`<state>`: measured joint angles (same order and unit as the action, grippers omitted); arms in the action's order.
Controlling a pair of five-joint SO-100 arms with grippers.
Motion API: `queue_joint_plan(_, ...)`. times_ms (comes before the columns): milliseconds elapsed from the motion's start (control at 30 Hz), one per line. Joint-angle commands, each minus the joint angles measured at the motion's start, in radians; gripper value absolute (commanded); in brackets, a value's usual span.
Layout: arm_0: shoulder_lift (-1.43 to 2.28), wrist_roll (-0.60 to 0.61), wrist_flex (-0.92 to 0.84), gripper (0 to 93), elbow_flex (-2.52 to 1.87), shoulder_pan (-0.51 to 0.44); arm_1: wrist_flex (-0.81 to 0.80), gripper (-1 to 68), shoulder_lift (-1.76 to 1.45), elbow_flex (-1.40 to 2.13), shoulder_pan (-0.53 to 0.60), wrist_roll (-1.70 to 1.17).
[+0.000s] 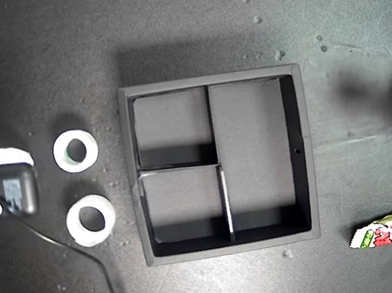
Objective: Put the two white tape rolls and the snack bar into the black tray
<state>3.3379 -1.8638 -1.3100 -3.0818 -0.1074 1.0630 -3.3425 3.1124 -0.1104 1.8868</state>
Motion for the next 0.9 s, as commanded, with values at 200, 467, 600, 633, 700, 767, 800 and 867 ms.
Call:
queue_joint_plan(200, 0.048, 0.008, -0.098, 2.0, 0.104, -0.037, -0.273, -0.4, -0.008, 0.012, 0.054, -0.407)
queue_joint_plan(467, -0.034, 0.434, 0.129, 9.4, 0.25, 0.072, -0.278, -0.3, -0.009, 0.012, 0.14, -0.48)
queue_joint_plan(600, -0.341, 0.569, 0.25, 9.8, 0.394, 0.055, -0.278, -0.3, -0.009, 0.012, 0.149, -0.488)
queue_joint_plan(633, -0.426, 0.592, 0.276, 9.8, 0.431, 0.051, -0.278, -0.3, -0.009, 0.012, 0.149, -0.488)
queue_joint_plan(700, -0.581, 0.626, 0.33, 10.0, 0.485, 0.04, -0.278, -0.3, -0.009, 0.011, 0.149, -0.483)
queue_joint_plan(767, -0.71, 0.653, 0.368, 10.0, 0.534, 0.025, -0.276, -0.3, -0.009, 0.009, 0.153, -0.482)
queue_joint_plan(800, -0.762, 0.666, 0.382, 10.0, 0.557, 0.018, -0.275, -0.3, -0.009, 0.006, 0.155, -0.482)
queue_joint_plan(867, -0.838, 0.683, 0.403, 10.1, 0.591, 0.011, -0.27, -0.3, -0.009, 0.0, 0.158, -0.48)
